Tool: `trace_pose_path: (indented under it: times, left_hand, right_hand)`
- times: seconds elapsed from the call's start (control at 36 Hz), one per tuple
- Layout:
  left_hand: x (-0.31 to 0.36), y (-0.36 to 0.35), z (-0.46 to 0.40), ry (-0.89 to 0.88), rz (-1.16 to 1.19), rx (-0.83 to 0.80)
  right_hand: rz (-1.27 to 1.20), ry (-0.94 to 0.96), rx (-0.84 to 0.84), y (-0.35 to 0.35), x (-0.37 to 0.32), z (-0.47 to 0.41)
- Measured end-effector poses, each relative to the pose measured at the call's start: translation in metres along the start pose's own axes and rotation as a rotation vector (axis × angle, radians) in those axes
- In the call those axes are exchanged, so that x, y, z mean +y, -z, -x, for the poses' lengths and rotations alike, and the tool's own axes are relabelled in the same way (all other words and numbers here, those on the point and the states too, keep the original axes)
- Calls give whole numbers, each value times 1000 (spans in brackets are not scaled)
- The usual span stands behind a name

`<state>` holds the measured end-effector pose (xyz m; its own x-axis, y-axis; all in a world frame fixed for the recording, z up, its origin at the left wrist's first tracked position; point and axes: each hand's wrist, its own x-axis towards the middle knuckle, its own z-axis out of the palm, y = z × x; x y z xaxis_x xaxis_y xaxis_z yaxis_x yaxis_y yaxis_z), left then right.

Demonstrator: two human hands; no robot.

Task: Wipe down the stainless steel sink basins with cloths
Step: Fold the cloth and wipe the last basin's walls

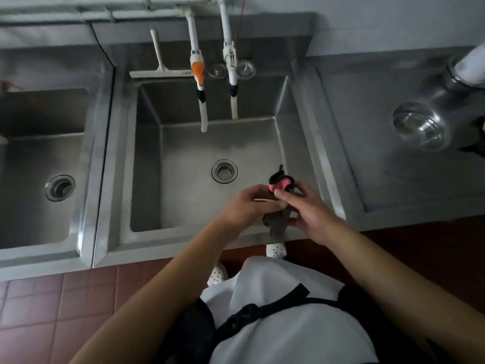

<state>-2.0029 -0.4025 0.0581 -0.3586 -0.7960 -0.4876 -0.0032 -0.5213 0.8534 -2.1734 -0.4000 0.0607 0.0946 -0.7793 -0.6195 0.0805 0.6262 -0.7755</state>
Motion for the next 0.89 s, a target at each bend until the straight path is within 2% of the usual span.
trace_pose_path:
  times: [0.14, 0.31, 0.44, 0.5, 0.56, 0.67, 0.78, 0.89]
  left_hand:
    - [25, -6, -3, -23, -105, 167]
    - [70, -19, -7, -55, -43, 242]
    - [97, -34, -9, -50, -96, 96]
    - [107, -41, -8, -58, -54, 36]
    - [113, -44, -8, -71, 25, 27]
    - [111, -42, -16, 4, 143, 185]
    - [87, -37, -20, 78, 111, 208]
    - [69, -43, -29, 75, 17, 389]
  right_hand:
    - [-113, -29, -285, 29, -21, -10]
    - [-28, -52, -322, 72, -35, -43]
    - [219, 37, -568, 99, -57, -57]
    - [291, 71, -727, 105, -70, -59]
    - [268, 70, -811, 108, -79, -59]
    - [41, 27, -706, 109, -84, -58]
    - [36, 1, -514, 109, -74, -64]
    - [-62, -90, -410, 112, -69, -63]
